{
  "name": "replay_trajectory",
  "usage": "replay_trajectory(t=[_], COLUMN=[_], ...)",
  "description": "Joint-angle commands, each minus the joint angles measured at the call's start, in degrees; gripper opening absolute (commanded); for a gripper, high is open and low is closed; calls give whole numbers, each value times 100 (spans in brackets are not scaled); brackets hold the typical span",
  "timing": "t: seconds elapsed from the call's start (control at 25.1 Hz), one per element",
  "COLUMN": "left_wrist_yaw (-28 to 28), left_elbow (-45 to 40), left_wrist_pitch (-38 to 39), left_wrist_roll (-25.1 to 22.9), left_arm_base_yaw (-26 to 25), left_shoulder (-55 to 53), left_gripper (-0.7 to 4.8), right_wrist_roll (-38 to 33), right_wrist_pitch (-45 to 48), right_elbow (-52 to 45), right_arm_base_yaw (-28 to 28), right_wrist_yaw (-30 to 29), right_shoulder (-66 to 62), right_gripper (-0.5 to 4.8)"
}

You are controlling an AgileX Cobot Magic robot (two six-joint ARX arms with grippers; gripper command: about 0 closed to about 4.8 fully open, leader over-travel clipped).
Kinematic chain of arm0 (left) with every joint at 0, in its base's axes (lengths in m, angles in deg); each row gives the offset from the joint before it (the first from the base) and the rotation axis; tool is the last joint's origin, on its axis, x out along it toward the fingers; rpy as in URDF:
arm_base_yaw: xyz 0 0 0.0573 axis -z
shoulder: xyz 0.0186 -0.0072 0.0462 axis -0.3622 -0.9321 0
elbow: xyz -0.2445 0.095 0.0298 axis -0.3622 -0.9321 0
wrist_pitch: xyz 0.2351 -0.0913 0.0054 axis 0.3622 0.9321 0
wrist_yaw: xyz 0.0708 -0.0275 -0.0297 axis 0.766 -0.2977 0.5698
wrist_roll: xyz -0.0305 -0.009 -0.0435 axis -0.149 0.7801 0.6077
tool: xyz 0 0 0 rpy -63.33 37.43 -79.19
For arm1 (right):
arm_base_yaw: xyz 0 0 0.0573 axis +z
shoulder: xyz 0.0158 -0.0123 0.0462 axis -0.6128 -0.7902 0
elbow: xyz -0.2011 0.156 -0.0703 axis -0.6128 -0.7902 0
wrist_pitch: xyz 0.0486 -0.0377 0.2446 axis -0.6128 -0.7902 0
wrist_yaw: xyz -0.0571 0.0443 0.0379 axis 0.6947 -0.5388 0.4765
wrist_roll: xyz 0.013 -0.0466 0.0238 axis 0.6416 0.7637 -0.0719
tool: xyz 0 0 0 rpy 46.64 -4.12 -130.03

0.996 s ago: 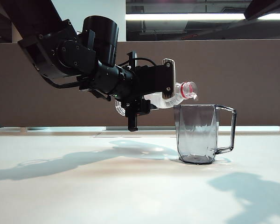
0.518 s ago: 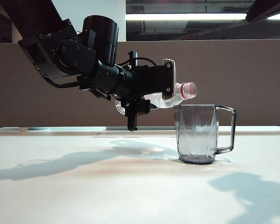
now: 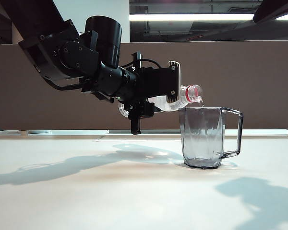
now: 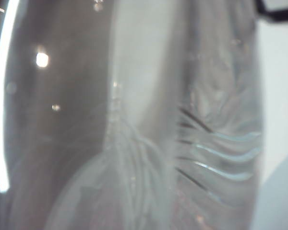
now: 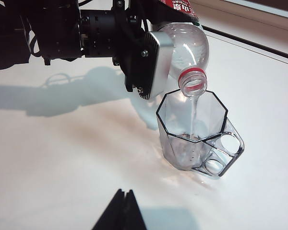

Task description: Pick up the mineral water bottle with the left hand on the table and pour water into the mug until it's half full.

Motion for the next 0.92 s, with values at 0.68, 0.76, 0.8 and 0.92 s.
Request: replay_trajectory(t=[0.68, 0.76, 0.8, 0.92], left_wrist_yaw=[-26, -26, -26, -26], left_elbow=[68, 68, 68, 68], left_wrist_pitch=[-337, -339, -337, -343], left_wrist_roll=[-280, -282, -280, -280], left_arm_base_yaw=[-35, -59, -66, -66], left_shoulder=[63, 63, 63, 63], left_gripper=[179, 179, 179, 179], right_wrist_roll=[20, 20, 20, 20], right_wrist_pitch=[90, 90, 90, 90], right_elbow=[33, 33, 33, 33], right_arm_base_yaw=[0, 0, -2, 0], right_wrist_yaw=[9, 9, 9, 9], right_shoulder=[160, 160, 160, 160], right_gripper=[-9, -8, -8, -8])
